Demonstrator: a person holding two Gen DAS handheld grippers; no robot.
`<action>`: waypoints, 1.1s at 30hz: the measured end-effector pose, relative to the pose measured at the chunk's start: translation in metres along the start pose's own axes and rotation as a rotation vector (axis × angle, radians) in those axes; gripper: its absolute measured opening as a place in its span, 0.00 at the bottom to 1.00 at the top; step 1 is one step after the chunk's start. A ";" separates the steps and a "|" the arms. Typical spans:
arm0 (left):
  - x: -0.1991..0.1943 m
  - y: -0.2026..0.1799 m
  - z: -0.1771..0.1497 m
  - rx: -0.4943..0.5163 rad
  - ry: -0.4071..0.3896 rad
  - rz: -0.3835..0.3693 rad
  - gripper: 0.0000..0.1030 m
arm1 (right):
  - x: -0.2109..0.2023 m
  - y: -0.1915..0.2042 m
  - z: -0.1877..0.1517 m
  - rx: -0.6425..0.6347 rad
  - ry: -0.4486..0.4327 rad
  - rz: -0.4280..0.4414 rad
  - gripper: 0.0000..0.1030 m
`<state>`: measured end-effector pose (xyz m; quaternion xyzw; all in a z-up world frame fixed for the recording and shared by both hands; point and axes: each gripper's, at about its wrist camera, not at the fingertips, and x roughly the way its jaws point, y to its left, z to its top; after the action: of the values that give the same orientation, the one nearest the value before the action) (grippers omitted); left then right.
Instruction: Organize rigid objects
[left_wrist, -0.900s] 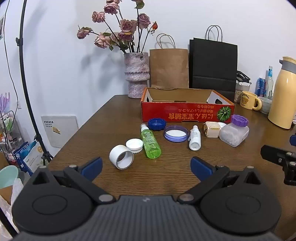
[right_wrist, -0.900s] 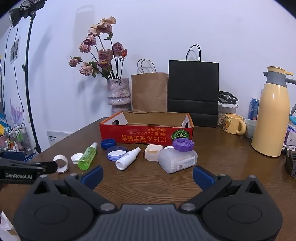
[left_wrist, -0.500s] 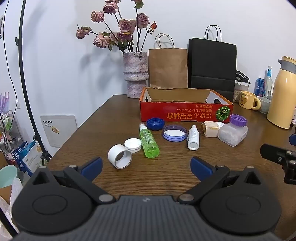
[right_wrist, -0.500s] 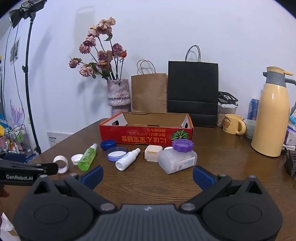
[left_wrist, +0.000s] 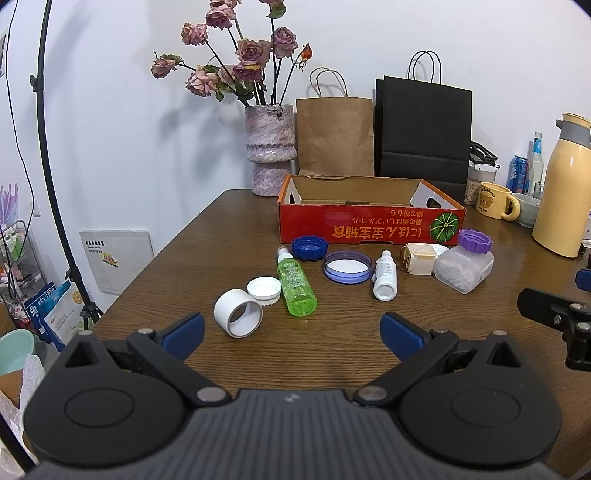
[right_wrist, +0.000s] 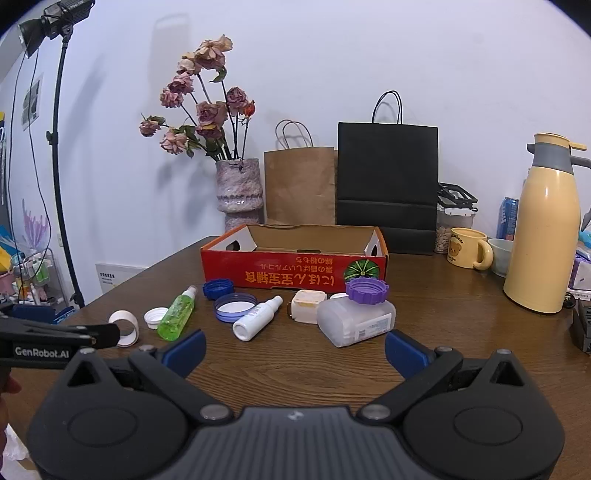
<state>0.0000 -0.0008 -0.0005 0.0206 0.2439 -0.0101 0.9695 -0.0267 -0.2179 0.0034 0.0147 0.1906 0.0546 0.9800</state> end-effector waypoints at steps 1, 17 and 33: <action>0.000 0.000 0.000 0.000 0.000 0.000 1.00 | 0.000 0.000 0.000 0.000 0.000 0.000 1.00; 0.000 0.000 0.000 0.000 -0.002 -0.001 1.00 | -0.002 0.002 0.001 0.000 -0.003 0.001 1.00; -0.001 -0.004 0.007 0.001 -0.005 -0.003 1.00 | -0.006 0.006 0.006 -0.005 -0.007 0.002 1.00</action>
<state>0.0026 -0.0049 0.0060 0.0209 0.2414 -0.0116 0.9701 -0.0309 -0.2125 0.0117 0.0128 0.1871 0.0559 0.9807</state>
